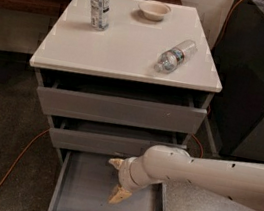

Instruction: Place water bottle into bottom drawer

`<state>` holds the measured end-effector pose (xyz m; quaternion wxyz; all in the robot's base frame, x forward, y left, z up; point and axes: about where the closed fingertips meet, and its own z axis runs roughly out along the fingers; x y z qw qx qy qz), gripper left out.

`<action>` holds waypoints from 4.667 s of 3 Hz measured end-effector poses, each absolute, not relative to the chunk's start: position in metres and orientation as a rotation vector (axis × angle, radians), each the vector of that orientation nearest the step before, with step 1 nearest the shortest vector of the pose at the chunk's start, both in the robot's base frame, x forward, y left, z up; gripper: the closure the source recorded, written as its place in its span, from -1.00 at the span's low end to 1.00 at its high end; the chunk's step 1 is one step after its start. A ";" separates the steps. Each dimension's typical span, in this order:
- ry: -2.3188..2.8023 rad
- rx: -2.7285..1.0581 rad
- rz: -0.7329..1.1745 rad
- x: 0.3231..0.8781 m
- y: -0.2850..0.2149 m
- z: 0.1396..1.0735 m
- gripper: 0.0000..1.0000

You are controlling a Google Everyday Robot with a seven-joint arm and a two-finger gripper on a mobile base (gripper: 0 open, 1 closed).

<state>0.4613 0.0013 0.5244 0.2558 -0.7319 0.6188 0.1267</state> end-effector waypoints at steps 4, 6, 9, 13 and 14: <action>1.732 -2.164 -0.038 0.473 0.007 0.687 -1.00; 1.727 -2.227 -0.187 0.456 0.019 0.777 -1.00; 1.489 -2.535 -0.024 0.445 0.017 0.849 -1.00; 1.428 -2.483 -0.007 0.537 -0.054 0.906 -1.00; 1.420 -2.517 0.002 0.590 -0.085 0.917 -1.00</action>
Offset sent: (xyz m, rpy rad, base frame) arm -0.0078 0.0026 0.0389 -0.1010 -0.0365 0.0239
